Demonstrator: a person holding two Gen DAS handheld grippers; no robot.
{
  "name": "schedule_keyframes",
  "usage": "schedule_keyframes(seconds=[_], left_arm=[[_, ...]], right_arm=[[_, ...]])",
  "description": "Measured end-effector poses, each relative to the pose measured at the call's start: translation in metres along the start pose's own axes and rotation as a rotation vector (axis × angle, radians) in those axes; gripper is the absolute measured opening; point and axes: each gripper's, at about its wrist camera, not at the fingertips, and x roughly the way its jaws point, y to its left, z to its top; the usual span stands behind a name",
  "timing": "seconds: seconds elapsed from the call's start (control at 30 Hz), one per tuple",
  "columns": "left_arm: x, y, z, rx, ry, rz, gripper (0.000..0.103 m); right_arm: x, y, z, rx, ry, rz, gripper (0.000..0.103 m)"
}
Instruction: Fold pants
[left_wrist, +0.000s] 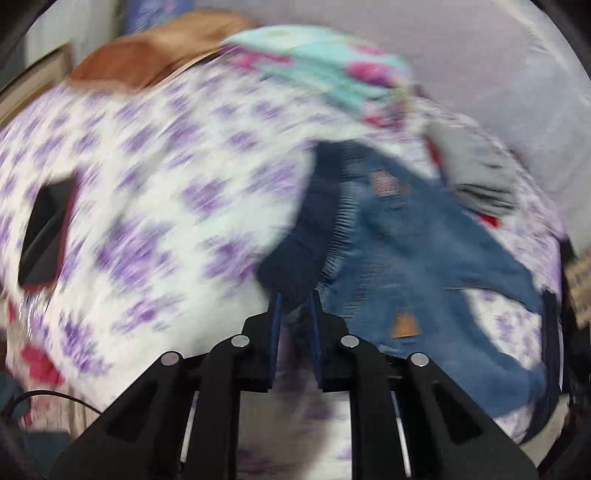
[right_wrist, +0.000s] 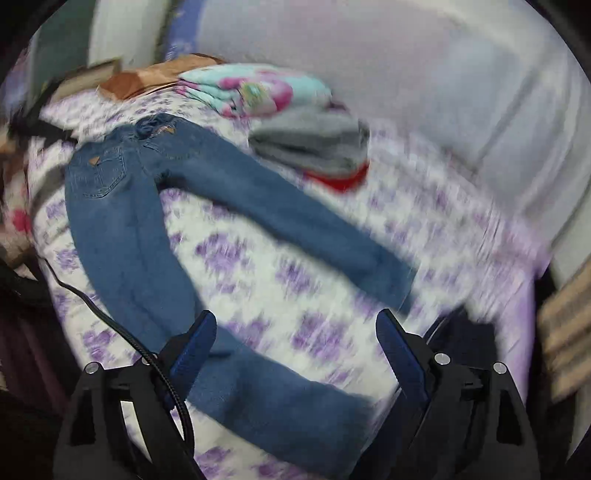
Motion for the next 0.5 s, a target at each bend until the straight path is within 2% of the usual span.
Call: schedule_keyframes(seconds=[0.07,0.13,0.17,0.2,0.27,0.33,0.37,0.4,0.47,0.5], left_arm=[[0.007,0.023,-0.002,-0.057,0.038,-0.024,0.014],[0.005,0.026,-0.003,-0.055,0.045,-0.044,0.019],[0.005,0.022,-0.002,-0.042,0.045,-0.062,0.031],[0.005,0.014,-0.001,-0.025,0.045,-0.078,0.052],[0.008,-0.006,0.001,0.019,0.037,-0.102,0.075],[0.023,-0.029,0.001,0.067,0.064,-0.127,0.077],[0.032,-0.035,0.001,0.077,0.086,-0.133,0.082],[0.044,-0.041,0.0,0.085,0.102,-0.107,0.089],[0.064,-0.041,-0.003,0.058,0.122,-0.078,0.091],[0.069,-0.038,-0.003,0.03,0.124,-0.097,0.088]], right_arm=[[-0.001,-0.006,-0.027,0.042,0.012,0.015,0.089],[-0.006,-0.007,-0.048,0.07,0.022,0.026,0.09],[-0.013,-0.005,-0.061,0.093,0.023,0.029,0.09],[-0.016,-0.003,-0.07,0.115,0.023,0.033,0.09],[-0.023,-0.003,-0.084,0.146,0.017,0.025,0.091],[-0.022,-0.002,-0.091,0.158,0.013,0.001,0.093],[-0.014,-0.003,-0.092,0.164,0.019,-0.012,0.093],[-0.002,-0.007,-0.092,0.179,0.031,-0.029,0.093],[0.029,-0.02,-0.097,0.245,0.081,-0.015,0.093],[0.045,-0.027,-0.101,0.296,0.121,0.007,0.091]])
